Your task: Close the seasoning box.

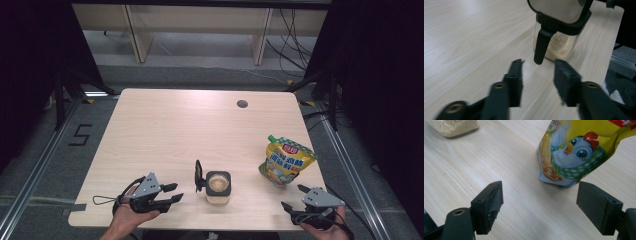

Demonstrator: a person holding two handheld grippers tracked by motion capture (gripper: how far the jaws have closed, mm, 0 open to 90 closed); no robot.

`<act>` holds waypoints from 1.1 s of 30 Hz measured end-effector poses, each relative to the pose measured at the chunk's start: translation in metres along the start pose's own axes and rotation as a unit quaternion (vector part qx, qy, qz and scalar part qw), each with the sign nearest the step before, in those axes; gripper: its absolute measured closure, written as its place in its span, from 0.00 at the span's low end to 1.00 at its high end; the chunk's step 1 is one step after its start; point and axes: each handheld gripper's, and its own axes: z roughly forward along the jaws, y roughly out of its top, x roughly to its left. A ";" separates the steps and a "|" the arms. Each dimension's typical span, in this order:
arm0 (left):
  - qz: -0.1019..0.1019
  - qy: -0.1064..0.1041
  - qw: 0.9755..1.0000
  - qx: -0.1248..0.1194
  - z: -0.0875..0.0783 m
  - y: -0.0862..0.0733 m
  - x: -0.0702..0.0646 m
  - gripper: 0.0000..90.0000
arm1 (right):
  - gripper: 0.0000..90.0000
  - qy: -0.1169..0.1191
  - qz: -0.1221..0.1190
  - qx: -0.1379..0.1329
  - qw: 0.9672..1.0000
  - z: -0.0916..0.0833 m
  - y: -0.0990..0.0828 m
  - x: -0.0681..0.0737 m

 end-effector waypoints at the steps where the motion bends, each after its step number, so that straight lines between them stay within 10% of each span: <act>1: 0.002 0.000 1.000 0.002 0.000 0.001 -0.001 0.83 | 0.25 0.001 0.002 0.000 1.000 0.000 0.000 0.000; 6: 0.016 -0.013 1.000 0.003 0.006 0.009 -0.006 0.99 | 0.26 0.002 -0.007 -0.002 1.000 0.001 0.001 0.000; 33: 0.070 -0.022 0.997 -0.012 0.013 0.058 -0.014 0.99 | 0.26 0.008 -0.009 0.004 1.000 0.001 0.001 0.001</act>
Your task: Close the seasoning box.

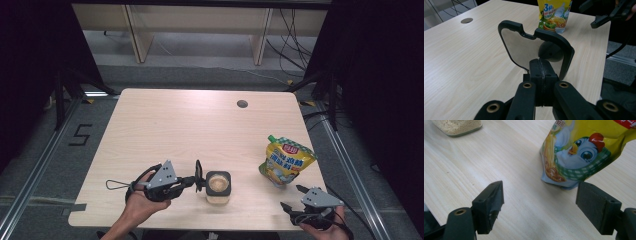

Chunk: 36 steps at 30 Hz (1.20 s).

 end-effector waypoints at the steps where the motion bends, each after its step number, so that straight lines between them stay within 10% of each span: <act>1: -0.005 0.003 1.000 0.003 0.000 0.000 -0.001 0.99 | 0.26 0.002 -0.002 -0.001 1.000 0.000 0.000 0.000; 36: 0.015 -0.041 0.998 0.034 0.045 0.010 -0.015 0.94 | 0.26 0.004 -0.010 -0.001 1.000 0.001 0.000 -0.001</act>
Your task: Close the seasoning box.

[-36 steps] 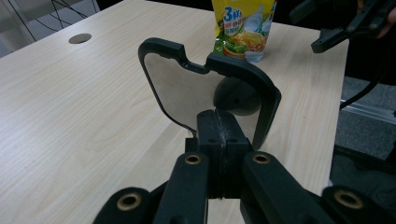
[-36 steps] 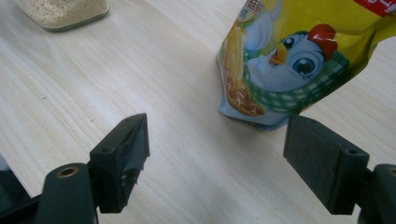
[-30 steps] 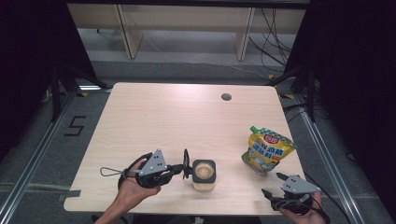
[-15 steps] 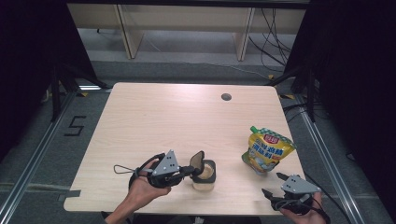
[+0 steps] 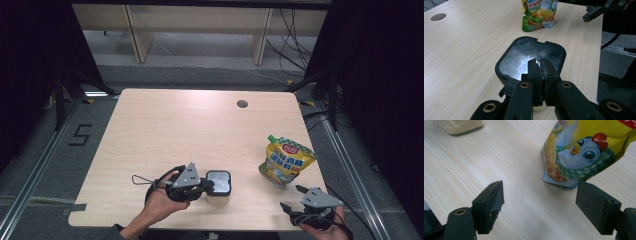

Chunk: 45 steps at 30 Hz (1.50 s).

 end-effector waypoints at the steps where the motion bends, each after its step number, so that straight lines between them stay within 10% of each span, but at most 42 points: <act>1: -0.001 0.003 1.000 -0.002 0.000 0.000 0.000 0.93 | 0.26 0.000 0.000 0.000 1.000 0.000 0.000 0.000; 20: -0.044 0.004 0.999 -0.012 -0.028 -0.010 0.010 0.43 | 0.26 0.001 0.006 0.006 1.000 0.001 0.000 0.002; 45: -0.067 0.041 0.997 0.020 -0.044 -0.056 0.017 0.31 | 0.26 0.008 -0.004 0.007 1.000 0.002 0.000 0.003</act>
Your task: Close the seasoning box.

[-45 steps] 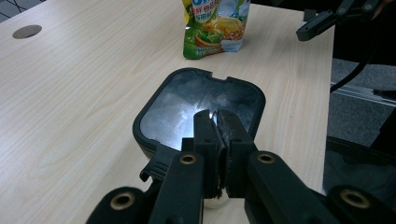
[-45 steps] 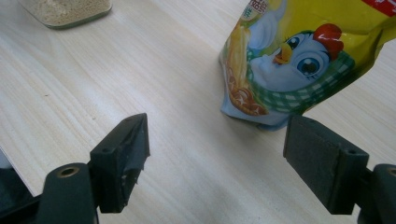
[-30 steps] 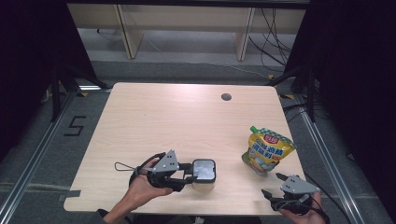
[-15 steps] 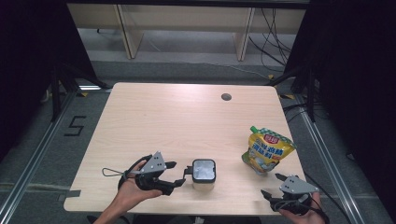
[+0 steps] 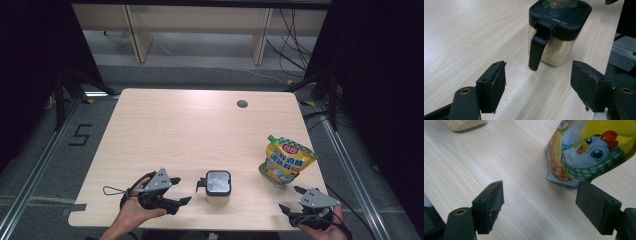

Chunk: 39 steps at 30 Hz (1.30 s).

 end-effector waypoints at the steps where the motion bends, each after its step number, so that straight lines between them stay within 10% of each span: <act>1: 0.000 0.000 1.000 0.000 0.000 0.000 0.000 0.31 | 0.26 0.000 0.000 0.000 1.000 0.000 0.000 0.000; 16: -0.025 0.026 0.999 0.012 -0.003 -0.034 -0.002 0.28 | 0.25 0.009 -0.005 0.006 1.000 0.002 -0.001 0.002; 39: -0.014 0.022 1.000 0.011 -0.001 -0.041 -0.006 0.25 | 0.24 0.022 -0.014 0.025 0.999 0.005 -0.002 0.005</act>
